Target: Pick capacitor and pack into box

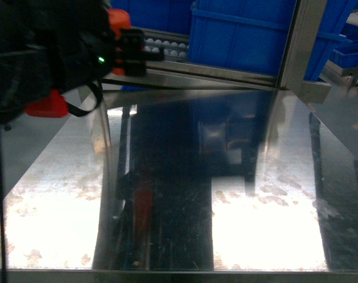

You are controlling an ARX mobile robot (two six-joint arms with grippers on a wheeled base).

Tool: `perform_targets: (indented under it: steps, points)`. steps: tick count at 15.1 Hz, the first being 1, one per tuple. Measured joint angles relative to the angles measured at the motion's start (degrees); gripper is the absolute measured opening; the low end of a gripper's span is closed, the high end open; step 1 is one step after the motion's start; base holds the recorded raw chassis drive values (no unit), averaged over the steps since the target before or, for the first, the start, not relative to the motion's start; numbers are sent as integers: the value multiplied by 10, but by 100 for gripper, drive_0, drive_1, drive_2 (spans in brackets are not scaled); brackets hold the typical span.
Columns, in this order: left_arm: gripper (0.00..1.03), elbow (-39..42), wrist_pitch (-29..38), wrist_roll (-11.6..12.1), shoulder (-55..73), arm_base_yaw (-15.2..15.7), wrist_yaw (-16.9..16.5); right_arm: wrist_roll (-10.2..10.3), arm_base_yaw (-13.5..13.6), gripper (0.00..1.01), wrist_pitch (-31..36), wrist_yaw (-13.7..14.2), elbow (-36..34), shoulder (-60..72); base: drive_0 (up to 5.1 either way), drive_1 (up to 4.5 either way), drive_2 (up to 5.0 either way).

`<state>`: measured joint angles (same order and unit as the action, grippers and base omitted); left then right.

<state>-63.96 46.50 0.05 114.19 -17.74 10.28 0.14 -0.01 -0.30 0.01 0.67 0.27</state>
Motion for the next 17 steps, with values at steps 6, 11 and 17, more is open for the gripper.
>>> perform_targets:
  steps: [6,11,17]
  points:
    - [45,219,-15,7,-306,10,91,0,0,98,0,0,0,0,0,0,0]
    - [45,293,-49,5,-447,-6,153,0,0,98,0,0,0,0,0,0,0]
    - [45,293,-50,5,-443,-6,152,0,0,98,0,0,0,0,0,0,0]
